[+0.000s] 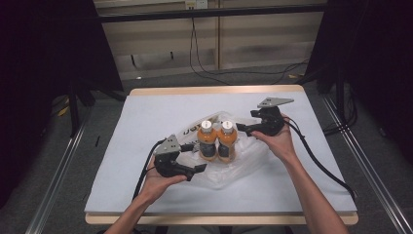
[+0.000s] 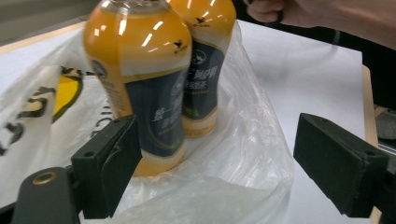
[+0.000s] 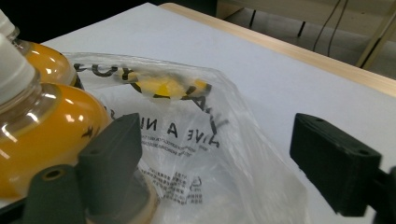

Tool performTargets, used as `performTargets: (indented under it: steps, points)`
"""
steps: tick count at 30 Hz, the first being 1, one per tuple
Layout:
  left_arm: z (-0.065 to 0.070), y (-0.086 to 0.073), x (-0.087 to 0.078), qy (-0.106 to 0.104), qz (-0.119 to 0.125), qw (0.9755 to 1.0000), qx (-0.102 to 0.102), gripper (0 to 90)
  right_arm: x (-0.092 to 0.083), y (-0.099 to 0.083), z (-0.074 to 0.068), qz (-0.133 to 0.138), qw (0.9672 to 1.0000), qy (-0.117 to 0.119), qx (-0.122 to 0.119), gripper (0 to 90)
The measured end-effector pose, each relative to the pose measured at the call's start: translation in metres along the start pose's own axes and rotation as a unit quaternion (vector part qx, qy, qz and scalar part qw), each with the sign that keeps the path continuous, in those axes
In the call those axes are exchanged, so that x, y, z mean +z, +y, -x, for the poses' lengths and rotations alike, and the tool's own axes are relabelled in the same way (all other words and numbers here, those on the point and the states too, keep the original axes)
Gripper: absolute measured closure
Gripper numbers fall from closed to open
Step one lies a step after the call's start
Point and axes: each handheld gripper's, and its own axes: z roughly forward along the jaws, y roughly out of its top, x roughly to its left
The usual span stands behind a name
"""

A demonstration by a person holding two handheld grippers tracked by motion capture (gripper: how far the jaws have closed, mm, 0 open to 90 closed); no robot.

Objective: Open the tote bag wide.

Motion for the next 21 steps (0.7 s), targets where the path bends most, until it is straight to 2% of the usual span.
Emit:
performTargets:
  steps: [2,4,7,8,11,12,15,17,21]
  points:
    - [-0.001,0.0,-0.002,0.004,0.002,1.0,-0.003,13.9,-0.003,-0.001,0.0,0.002,1.0,-0.001,0.005,13.9]
    - [-0.002,-0.001,-0.005,0.011,-0.007,0.9999,-0.003,13.4,-0.013,-0.004,0.0,0.008,0.9999,-0.007,0.006,11.5]
    - [-0.004,-0.002,-0.01,0.015,-0.013,0.9998,-0.003,11.4,-0.027,-0.011,-0.002,0.005,0.9998,-0.016,-0.012,11.3]
    - [-0.005,-0.001,-0.013,0.023,-0.015,0.9996,0.0,10.6,-0.03,-0.013,-0.003,0.004,0.9998,-0.016,-0.012,11.3]
    - [-0.009,-0.002,-0.021,0.034,-0.008,0.9993,-0.009,9.1,-0.042,-0.022,-0.003,0.004,0.9996,-0.025,-0.014,11.3]
    - [-0.01,-0.003,-0.022,0.036,-0.005,0.9993,-0.012,8.6,-0.05,-0.027,-0.005,0.009,0.9997,-0.024,-0.006,11.3]
    - [-0.012,-0.005,-0.033,0.057,-0.003,0.9982,-0.016,7.4,-0.06,-0.032,-0.008,0.013,0.9996,-0.027,0.004,11.3]
    - [-0.014,-0.007,-0.043,0.066,0.007,0.9974,-0.026,6.3,-0.071,-0.039,-0.011,0.02,0.9995,-0.023,0.007,11.3]
    - [-0.016,-0.011,-0.052,0.08,0.005,0.9963,-0.03,5.7,-0.083,-0.046,-0.013,0.022,0.9992,-0.035,0.002,13.2]
